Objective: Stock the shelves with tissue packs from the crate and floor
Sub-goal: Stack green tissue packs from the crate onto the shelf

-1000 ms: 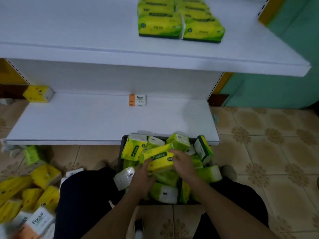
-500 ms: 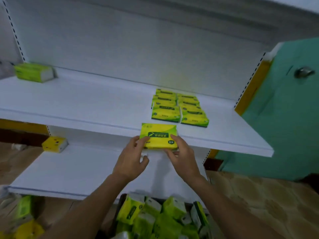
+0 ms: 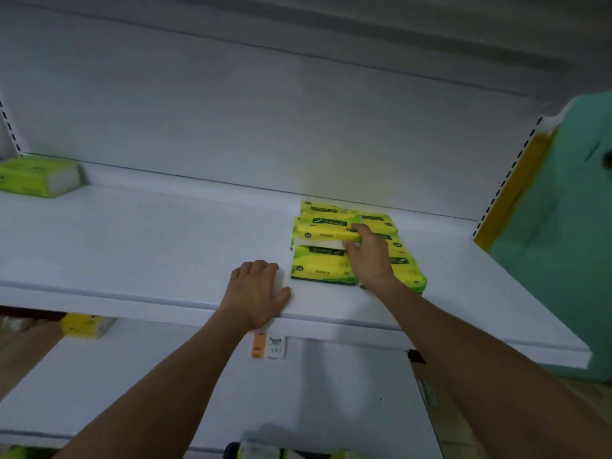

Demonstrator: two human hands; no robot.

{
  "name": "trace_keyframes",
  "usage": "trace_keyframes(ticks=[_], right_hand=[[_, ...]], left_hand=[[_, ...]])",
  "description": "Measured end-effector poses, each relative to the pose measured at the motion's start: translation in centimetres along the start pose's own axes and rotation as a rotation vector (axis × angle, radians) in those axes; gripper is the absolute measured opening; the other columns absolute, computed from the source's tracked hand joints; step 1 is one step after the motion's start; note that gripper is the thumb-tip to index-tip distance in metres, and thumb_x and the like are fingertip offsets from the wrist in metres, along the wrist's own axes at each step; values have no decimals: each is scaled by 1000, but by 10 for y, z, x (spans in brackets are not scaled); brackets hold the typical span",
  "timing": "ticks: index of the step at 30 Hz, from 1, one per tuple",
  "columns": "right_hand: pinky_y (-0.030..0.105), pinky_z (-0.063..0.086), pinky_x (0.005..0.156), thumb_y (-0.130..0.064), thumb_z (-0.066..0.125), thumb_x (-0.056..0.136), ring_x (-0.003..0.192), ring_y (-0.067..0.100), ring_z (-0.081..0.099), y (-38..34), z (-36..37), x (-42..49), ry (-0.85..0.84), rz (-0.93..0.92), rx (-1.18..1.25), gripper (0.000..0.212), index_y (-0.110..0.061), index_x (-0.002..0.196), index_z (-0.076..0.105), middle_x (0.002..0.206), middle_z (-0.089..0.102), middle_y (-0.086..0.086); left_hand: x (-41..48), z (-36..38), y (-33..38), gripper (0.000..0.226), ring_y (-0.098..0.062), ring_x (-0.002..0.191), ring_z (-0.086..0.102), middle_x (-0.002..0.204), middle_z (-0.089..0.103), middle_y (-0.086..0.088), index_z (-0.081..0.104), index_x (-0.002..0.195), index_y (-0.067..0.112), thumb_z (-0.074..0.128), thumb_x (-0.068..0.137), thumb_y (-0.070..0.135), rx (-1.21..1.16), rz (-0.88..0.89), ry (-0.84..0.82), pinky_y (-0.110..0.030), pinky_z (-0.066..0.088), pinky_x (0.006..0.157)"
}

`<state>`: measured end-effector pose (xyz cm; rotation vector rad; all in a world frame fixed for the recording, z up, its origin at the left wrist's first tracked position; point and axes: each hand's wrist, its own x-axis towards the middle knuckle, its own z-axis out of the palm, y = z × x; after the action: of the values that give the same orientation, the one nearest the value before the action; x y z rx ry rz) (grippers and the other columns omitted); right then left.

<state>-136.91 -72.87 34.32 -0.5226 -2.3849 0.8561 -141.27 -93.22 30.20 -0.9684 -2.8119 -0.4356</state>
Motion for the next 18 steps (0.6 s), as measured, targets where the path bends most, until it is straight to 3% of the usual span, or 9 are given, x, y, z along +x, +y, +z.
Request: trace_keyframes(ticks=[2,5,9,13,18], right_hand=[[27,42,76,-16,53,94,103,32,59,4,9,21,-13,20,2,40,-9,133,47,113,61,23],[28,42,85,-17,51,95,113,33,53,10,18,48,-7,38,9,40,-11,135,45,122,57,21],[28,42,80,-19,51,95,108,32,55,18,29,84,-2,59,-16,40,-13,134,45,120,57,22],[36,41,95,-27,53,94,119,35,45,20,36,109,-4,148,-169,42,-19,134,47,124,52,22],[32,45,92,-6,54,88,116,32,53,19,42,123,56,148,-144,40,-6,128,53,124,58,18]], left_hand=[[16,2,-6,99,-23,127,34,137,42,-4,40,132,21,0,54,66,33,18,-11,-32,25,104],[30,6,-12,98,-23,128,33,137,41,-3,41,131,23,3,54,70,31,30,-40,-33,25,104],[32,12,-17,99,-19,132,27,142,34,1,28,140,25,5,55,72,15,40,-42,-32,21,107],[32,15,-19,96,-17,131,26,141,32,4,24,141,31,5,56,71,34,62,-15,-32,20,107],[33,17,-20,94,-16,132,26,140,32,5,25,141,33,4,57,71,30,66,-24,-32,19,108]])
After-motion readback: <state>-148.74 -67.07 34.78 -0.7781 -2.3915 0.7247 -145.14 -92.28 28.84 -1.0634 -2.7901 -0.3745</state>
